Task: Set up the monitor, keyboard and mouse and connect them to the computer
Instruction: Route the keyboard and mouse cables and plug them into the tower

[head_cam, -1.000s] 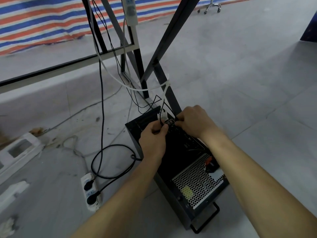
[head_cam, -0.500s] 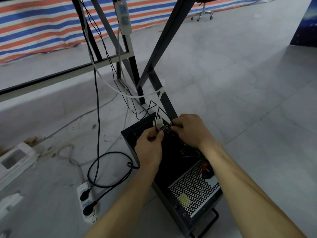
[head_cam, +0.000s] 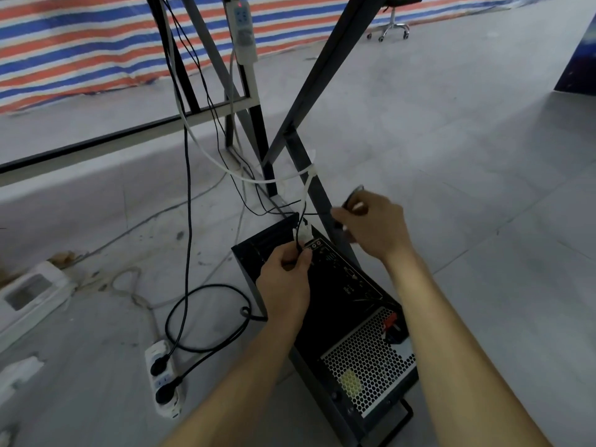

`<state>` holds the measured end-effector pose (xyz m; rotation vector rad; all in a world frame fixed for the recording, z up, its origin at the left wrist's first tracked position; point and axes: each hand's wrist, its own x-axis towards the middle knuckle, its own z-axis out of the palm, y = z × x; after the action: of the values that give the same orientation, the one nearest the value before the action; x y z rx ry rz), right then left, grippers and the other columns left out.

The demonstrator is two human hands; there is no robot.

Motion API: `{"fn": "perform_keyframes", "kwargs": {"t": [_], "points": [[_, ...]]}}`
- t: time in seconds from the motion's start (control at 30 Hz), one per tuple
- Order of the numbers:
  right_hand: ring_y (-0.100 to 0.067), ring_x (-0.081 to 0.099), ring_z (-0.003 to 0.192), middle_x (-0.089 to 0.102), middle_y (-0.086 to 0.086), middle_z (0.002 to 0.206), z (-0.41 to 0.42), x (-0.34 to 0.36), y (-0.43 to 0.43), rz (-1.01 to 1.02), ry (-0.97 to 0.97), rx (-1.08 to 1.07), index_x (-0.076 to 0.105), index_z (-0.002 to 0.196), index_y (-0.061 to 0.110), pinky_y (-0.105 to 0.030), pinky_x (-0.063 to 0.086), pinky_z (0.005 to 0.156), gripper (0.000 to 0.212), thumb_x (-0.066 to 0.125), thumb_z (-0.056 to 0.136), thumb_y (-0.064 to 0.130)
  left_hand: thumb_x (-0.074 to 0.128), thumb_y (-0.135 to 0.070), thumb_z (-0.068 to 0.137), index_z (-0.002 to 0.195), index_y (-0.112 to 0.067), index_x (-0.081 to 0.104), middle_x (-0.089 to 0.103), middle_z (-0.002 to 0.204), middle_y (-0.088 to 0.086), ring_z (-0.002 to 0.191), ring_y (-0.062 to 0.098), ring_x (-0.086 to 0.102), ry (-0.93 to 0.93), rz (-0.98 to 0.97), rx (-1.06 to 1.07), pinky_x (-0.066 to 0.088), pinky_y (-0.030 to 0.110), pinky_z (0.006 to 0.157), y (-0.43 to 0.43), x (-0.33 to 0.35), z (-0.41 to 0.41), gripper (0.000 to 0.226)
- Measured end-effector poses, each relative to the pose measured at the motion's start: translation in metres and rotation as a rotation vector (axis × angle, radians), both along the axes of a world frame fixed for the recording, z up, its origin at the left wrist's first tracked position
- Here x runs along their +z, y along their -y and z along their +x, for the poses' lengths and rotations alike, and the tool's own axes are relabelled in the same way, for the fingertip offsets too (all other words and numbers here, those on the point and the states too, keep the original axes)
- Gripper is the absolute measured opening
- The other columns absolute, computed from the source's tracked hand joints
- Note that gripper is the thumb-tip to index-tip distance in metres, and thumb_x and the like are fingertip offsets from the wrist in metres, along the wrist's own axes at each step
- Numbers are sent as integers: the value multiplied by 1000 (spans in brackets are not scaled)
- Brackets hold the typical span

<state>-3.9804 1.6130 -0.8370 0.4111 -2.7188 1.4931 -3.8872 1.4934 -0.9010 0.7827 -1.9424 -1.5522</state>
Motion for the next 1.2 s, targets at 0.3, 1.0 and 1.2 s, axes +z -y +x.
{"fn": "perform_keyframes", "kwargs": {"t": [0.3, 1.0, 1.2], "points": [[-13, 72, 57, 73, 1, 63, 2, -38, -5, -47, 156, -25, 73, 74, 15, -40, 63, 71, 22, 84, 76, 34, 72, -25, 91, 110, -24, 73, 71, 96, -15, 88, -7, 64, -21, -3, -22, 46, 3, 77, 2, 1, 0, 19], [-17, 50, 63, 57, -1, 65, -9, -31, 15, 387, -158, 178, 44, 61, 21, -26, 37, 52, 40, 76, 80, 33, 73, -21, 90, 107, -25, 72, 68, 89, -20, 83, -17, 61, -47, 10, -67, 44, -1, 72, 5, -2, -3, 17], [-8, 51, 59, 59, 4, 66, -7, -41, 6, 307, -162, 114, 53, 68, 15, -17, 34, 51, 34, 76, 83, 35, 73, -23, 90, 107, -25, 73, 69, 90, -19, 85, -15, 62, -36, -6, -61, 44, -1, 74, 3, -1, -3, 18]]}}
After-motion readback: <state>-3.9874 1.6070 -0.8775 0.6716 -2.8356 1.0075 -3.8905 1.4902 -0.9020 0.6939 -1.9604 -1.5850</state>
